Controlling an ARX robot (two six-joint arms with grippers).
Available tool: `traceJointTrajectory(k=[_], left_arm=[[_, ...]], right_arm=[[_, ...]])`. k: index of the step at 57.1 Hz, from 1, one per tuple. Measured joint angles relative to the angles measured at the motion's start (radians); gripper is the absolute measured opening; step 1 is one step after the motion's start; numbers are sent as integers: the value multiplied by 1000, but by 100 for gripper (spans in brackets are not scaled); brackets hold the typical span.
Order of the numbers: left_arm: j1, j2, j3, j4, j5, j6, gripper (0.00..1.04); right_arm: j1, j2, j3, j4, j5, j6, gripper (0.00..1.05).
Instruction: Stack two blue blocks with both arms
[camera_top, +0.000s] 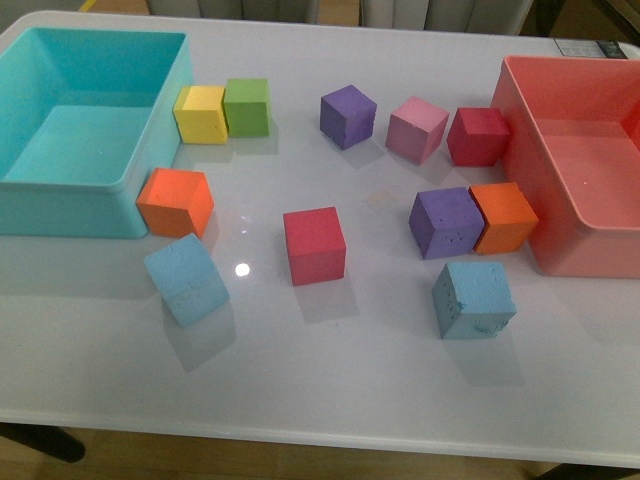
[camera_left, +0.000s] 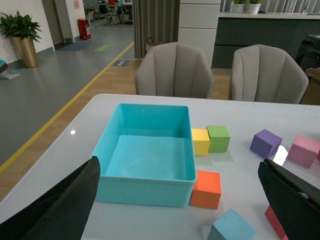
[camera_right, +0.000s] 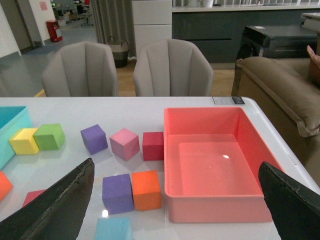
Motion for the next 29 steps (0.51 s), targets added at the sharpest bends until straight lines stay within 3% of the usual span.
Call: traceJointTrajectory(k=[3,6,9,13,16,29], left_arm=[[0,0,0,0,0,0,96],[0,0,0,0,0,0,96],[0,0,0,0,0,0,96],[0,0,0,0,0,0,96],[0,0,0,0,0,0,96],[0,0,0,0,0,0,96]], right_arm=[[-14,35,26,-71,-51,-23,96],[-32,199,111,-262,-111,-80,96],[-17,329,131,-276,-109,-105,96],[29,542,129,-159,-94,-108,96],[81,752,129,19,-55,-109,96],[163,1452,240,527,-22,-105,96]])
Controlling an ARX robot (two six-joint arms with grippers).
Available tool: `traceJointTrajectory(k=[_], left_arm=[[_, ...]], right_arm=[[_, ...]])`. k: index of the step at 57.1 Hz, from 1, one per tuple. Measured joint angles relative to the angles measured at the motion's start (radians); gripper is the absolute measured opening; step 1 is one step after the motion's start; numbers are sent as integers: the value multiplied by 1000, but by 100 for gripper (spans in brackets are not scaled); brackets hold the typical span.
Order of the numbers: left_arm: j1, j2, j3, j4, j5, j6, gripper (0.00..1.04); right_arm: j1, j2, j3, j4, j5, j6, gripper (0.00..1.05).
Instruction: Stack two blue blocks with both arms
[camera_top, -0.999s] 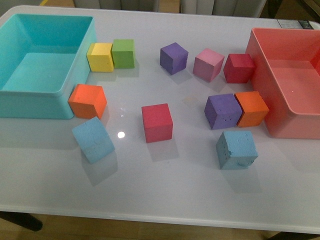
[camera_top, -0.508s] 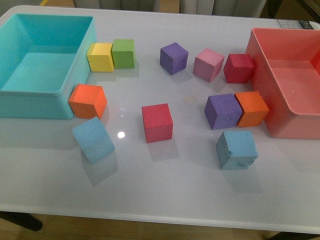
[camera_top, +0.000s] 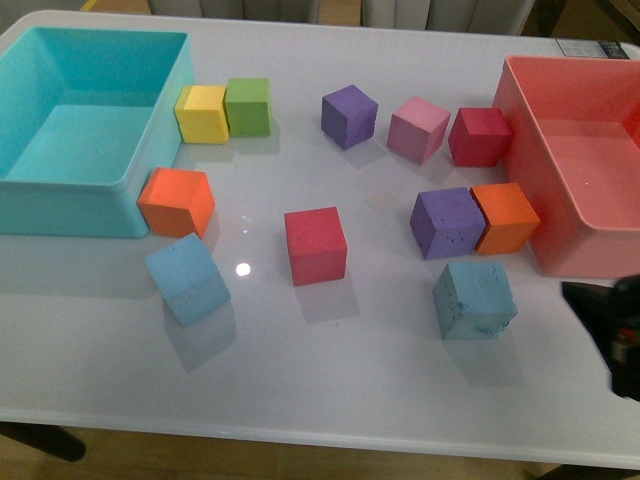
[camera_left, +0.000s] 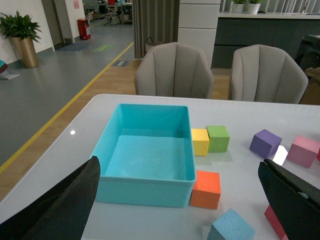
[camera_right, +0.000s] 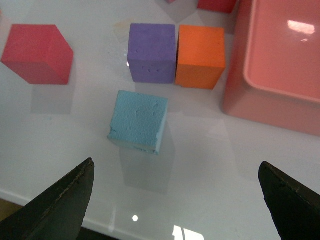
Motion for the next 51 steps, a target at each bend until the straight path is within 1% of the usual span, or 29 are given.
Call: traceJointTrajectory(k=[6,14,26,35,51], left_arm=[[0,0,0,0,0,0,96],[0,0,0,0,0,0,96],[0,0,0,0,0,0,96],[0,0,0,0,0,0,96],[0,0,0,0,0,0,96]], right_arm=[[27,253,82,71,13,5,96],[49,422,154,69,22,43,96],[76,566,259,67,33,106,96],[100,617,308,71,33,140,96],[115,683,357,79,56,160,96]])
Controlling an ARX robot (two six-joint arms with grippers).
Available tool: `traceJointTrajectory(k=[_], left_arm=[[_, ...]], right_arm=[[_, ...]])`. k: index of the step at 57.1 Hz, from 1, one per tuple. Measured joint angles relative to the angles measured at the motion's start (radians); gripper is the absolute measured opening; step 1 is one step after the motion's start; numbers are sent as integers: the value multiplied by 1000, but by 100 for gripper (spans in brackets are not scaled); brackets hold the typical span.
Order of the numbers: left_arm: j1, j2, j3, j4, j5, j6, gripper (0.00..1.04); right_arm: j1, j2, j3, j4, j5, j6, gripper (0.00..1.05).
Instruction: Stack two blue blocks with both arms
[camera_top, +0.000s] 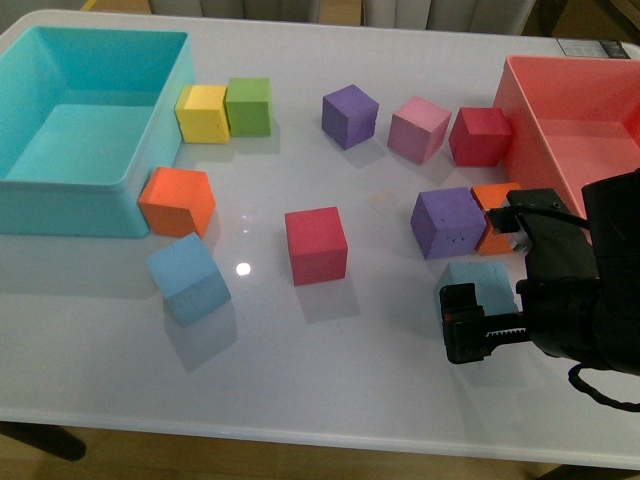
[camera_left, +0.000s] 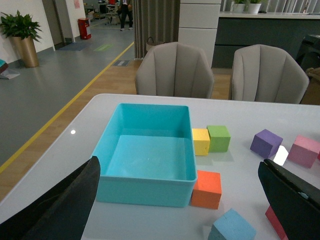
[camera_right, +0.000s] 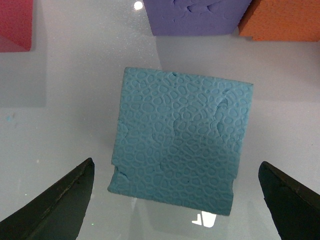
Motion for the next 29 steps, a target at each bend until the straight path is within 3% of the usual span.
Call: traceJointTrajectory(k=[6,21,29], left_arm=[[0,0,0,0,0,0,96],[0,0,0,0,0,0,96],[0,0,0,0,0,0,96]], right_arm=[[0,12,5,0,7,0,94],[0,-8,-24,-1,-1,-13,55],[0,-94,-80,-20,-26,-50,41]])
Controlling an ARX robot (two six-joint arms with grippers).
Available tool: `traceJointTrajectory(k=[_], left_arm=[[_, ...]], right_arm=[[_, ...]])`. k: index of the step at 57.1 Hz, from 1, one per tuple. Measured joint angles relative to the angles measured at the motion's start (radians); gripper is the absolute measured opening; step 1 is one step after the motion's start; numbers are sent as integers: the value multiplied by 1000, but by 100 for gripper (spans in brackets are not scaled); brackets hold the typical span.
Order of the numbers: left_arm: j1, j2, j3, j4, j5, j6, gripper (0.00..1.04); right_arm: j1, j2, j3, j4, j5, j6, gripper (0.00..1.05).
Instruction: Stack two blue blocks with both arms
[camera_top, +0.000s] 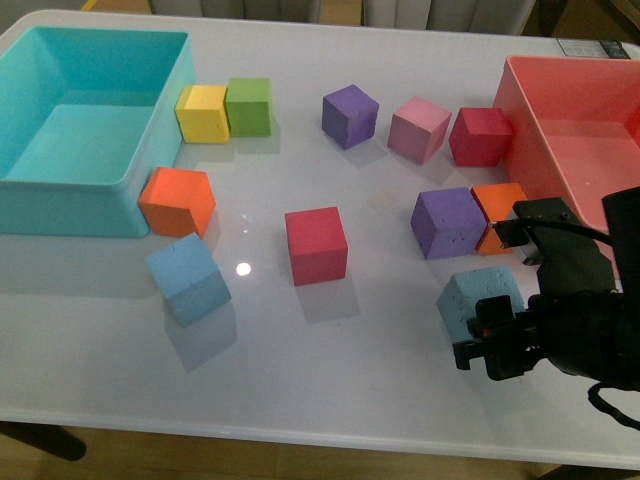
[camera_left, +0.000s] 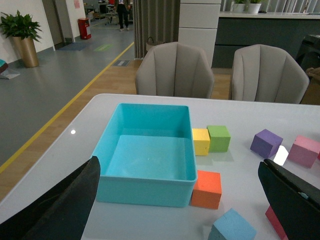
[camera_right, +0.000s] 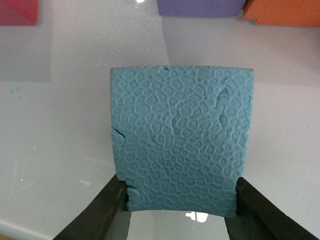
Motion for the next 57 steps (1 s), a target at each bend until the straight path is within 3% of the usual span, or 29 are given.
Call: traceJointTrajectory(k=[12,23,57], left_arm=[[0,0,0,0,0,0,96],[0,0,0,0,0,0,96],[0,0,0,0,0,0,96]], right_arm=[[3,-246,-31,-113,-60,-32,31],[49,-301,114,-189,-53,-21,29],[174,285,865,-446,56,47,28]])
